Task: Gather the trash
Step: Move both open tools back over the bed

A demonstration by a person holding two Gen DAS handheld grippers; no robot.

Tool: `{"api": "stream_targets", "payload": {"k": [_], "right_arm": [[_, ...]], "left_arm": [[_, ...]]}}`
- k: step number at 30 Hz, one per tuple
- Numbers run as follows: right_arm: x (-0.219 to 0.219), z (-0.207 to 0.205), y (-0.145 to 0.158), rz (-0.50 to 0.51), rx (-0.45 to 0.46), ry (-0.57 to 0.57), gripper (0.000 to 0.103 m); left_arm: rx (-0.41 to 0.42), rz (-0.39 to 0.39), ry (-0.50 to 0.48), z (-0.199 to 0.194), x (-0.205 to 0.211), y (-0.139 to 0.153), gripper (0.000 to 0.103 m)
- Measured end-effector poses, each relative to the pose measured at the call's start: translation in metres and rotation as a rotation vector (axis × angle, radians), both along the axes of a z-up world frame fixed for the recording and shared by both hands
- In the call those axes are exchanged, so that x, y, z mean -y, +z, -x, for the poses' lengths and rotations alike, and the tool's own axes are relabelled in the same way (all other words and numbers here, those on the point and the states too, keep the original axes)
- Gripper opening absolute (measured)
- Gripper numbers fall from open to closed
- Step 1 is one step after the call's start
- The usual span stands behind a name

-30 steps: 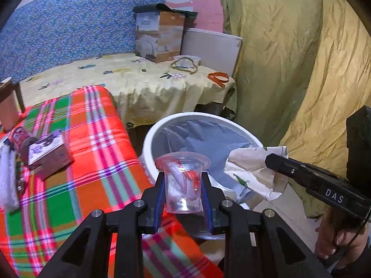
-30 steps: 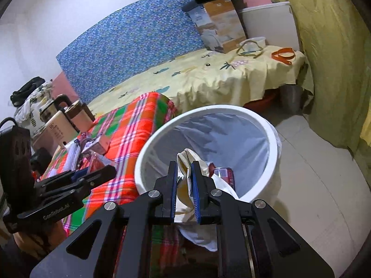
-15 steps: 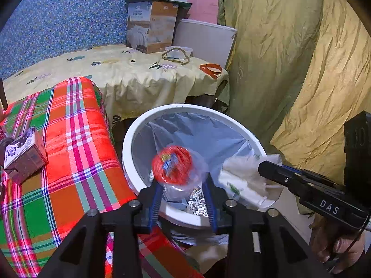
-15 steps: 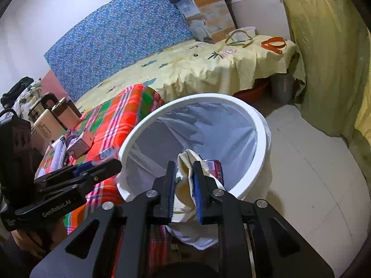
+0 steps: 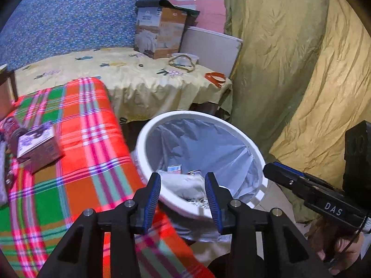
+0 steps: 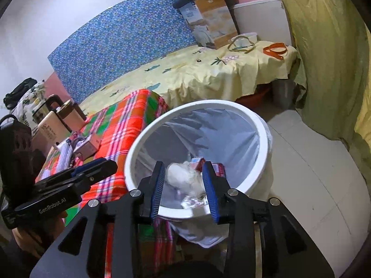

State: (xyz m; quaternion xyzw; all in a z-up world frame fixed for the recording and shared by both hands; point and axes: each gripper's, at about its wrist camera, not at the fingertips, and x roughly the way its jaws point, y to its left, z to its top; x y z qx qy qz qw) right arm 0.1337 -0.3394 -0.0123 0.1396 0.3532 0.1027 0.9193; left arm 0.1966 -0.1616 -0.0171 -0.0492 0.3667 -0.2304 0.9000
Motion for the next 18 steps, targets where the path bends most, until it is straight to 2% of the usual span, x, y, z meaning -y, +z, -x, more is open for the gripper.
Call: {"api": "stream_targets", "payload": {"k": [12, 18], "right_arm": [[-0.038, 0.011, 0.008, -0.004, 0.017, 0.109, 0.036], [-0.063, 0.018, 0.012, 0.033, 0.021, 0.173, 0.036]], "left_arm": [[0.044, -0.011, 0.125, 0.046, -0.056, 0.015, 0.039], [0.057, -0.025, 0.197, 0.069, -0.082, 0.02, 0.039]]}}
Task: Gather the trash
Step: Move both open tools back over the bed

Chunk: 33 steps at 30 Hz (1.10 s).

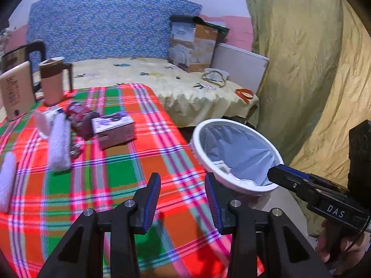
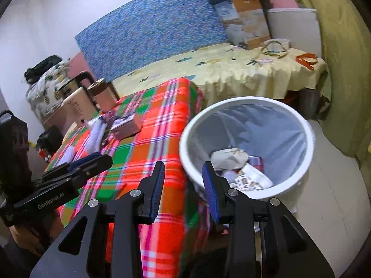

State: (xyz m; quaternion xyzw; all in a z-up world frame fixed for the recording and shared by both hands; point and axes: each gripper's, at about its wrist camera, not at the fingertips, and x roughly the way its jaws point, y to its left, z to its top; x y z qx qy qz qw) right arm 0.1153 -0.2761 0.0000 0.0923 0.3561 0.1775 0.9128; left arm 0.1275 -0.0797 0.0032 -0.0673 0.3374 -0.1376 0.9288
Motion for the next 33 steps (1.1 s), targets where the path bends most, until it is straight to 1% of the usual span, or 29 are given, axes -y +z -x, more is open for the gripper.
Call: {"api": "stream_targets", "payload": {"k": [4, 8, 18, 24, 30, 33], "right_arm": [[-0.016, 0.006, 0.005, 0.022, 0.011, 0.025, 0.037], [-0.031, 0.014, 0.008, 0.032, 0.023, 0.062, 0.05], [-0.059, 0.024, 0.011, 0.043, 0.036, 0.127, 0.053], [-0.073, 0.027, 0.008, 0.041, 0.032, 0.164, 0.055], [-0.087, 0.029, 0.008, 0.059, 0.054, 0.213, 0.056], [-0.093, 0.027, 0.006, 0.064, 0.047, 0.226, 0.057]], "left_arm": [[0.003, -0.002, 0.04, 0.016, -0.017, 0.001, 0.039], [0.009, -0.003, 0.077, 0.031, -0.033, 0.003, 0.039], [0.015, -0.013, 0.161, 0.063, -0.07, 0.005, 0.039], [0.002, -0.017, 0.204, 0.071, -0.087, 0.0, 0.039], [-0.009, -0.032, 0.257, 0.079, -0.105, -0.005, 0.039], [-0.013, -0.042, 0.289, 0.081, -0.115, -0.007, 0.039]]}}
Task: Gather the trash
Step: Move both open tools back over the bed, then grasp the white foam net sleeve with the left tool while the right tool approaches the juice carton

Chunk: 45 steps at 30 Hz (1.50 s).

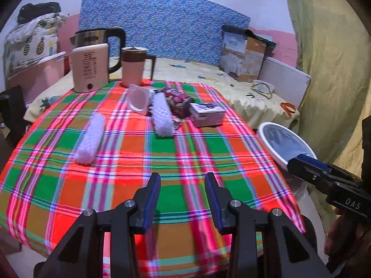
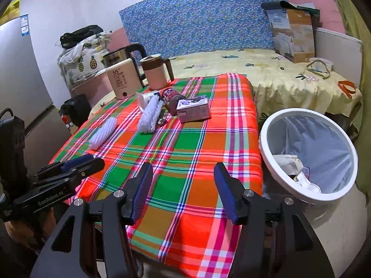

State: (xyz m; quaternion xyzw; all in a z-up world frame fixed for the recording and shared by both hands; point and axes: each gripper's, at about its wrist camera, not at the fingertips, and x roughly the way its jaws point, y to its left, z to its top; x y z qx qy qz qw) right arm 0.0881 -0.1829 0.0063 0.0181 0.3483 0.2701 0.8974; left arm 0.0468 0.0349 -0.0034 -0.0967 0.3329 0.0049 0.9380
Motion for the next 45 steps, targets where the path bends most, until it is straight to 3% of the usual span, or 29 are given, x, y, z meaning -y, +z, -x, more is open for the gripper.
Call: {"api": "stream_targets", "payload": {"k": [3, 5, 18, 26, 45], "right_arm": [[-0.005, -0.002, 0.0, 0.001, 0.002, 0.011, 0.06], [-0.009, -0.004, 0.001, 0.004, 0.005, 0.014, 0.07], [-0.034, -0.043, 0.003, 0.036, 0.02, 0.018, 0.071], [-0.049, -0.08, -0.008, 0.058, -0.016, 0.019, 0.071], [-0.072, -0.129, -0.022, 0.14, -0.049, 0.022, 0.071]], "left_arm": [[0.004, -0.005, 0.039, -0.001, -0.009, 0.001, 0.039], [0.004, -0.008, 0.05, -0.003, -0.015, 0.0, 0.039], [-0.015, -0.036, 0.161, -0.034, -0.068, -0.006, 0.04], [-0.04, -0.064, 0.246, -0.059, -0.109, -0.017, 0.05], [-0.102, 0.007, 0.255, -0.081, -0.139, -0.047, 0.051]]}}
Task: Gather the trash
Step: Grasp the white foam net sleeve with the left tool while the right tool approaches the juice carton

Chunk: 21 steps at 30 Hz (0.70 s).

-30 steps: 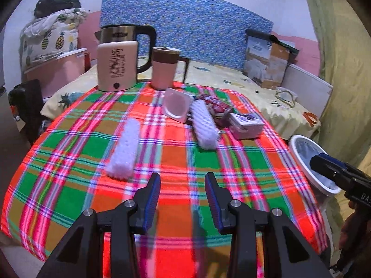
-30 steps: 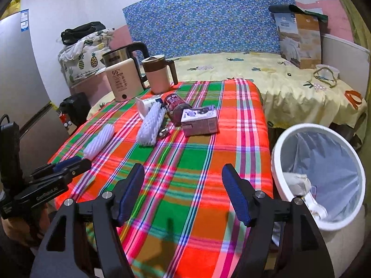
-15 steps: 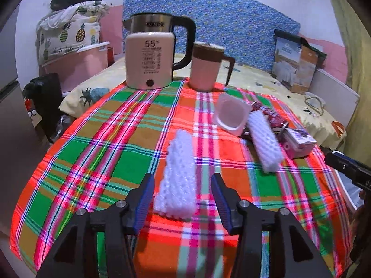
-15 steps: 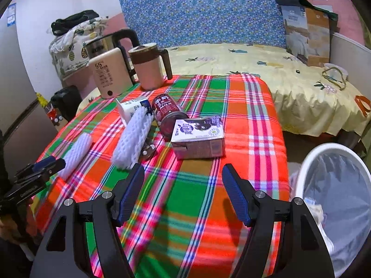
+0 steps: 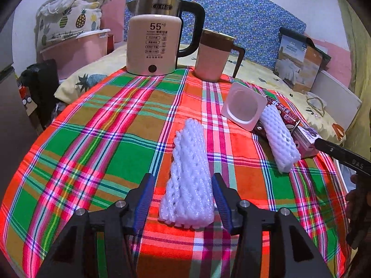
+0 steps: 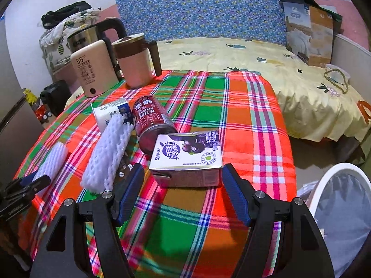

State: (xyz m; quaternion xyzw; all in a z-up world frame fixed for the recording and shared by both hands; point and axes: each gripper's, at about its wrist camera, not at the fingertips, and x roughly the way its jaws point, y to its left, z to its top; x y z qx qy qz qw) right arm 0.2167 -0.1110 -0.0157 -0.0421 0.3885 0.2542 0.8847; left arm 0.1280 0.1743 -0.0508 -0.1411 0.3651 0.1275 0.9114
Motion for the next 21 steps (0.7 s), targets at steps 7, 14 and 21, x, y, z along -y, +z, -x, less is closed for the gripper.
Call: {"api": "stream_targets", "payload": {"k": [7, 14, 21], "right_arm": [[-0.011, -0.006, -0.003, 0.062, 0.014, 0.014, 0.072], [-0.02, -0.011, -0.004, 0.122, 0.047, 0.061, 0.072], [-0.014, -0.025, -0.008, 0.079, 0.02, 0.103, 0.073]], "left_arm": [[-0.006, 0.033, -0.008, -0.001, -0.002, -0.003, 0.052], [-0.007, 0.04, -0.018, -0.002, -0.001, -0.004, 0.055], [-0.009, 0.037, -0.018, -0.003, -0.001, -0.004, 0.055]]}}
